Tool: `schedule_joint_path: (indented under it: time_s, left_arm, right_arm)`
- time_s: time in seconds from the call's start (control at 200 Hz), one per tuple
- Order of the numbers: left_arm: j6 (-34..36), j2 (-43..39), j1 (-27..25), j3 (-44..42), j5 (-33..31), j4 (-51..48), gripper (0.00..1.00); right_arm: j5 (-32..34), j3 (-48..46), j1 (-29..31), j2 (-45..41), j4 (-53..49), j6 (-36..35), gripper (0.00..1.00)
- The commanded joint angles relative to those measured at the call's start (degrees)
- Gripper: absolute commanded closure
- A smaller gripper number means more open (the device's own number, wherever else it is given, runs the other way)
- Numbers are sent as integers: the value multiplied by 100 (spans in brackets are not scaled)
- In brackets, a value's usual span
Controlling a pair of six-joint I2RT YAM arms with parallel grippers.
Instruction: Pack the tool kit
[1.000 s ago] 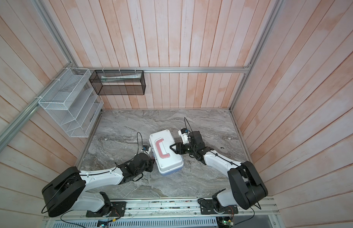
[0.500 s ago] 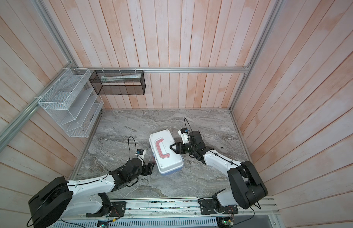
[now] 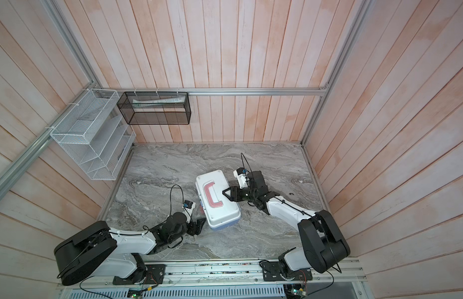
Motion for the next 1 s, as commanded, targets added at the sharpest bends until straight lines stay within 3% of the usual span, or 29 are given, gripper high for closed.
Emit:
schedule_joint_path:
  time_s: [0.0,0.32,0.715,0.9,0.995]
  left_arm:
    - [101,316,-20,133,-97,517,14]
    - [-106,716,-14,487,-1364,147,14]
    - [-170,275,-21,521,-2425,-595,13]
    - [-282,-237,-20,348,-2585,-582,13]
    - [-264,-345,-3,424,-2348,-513,13]
  right_arm:
    - [122,-146,29,291,-808,-174,41]
    - [95,-214,29,291,-792,-141,41]
    - [136,-212,33,135,-755,-90,41]
    - [127,-258,30,80,-755,-95,41]
    - [123,-259,33,58,-756,-104,41]
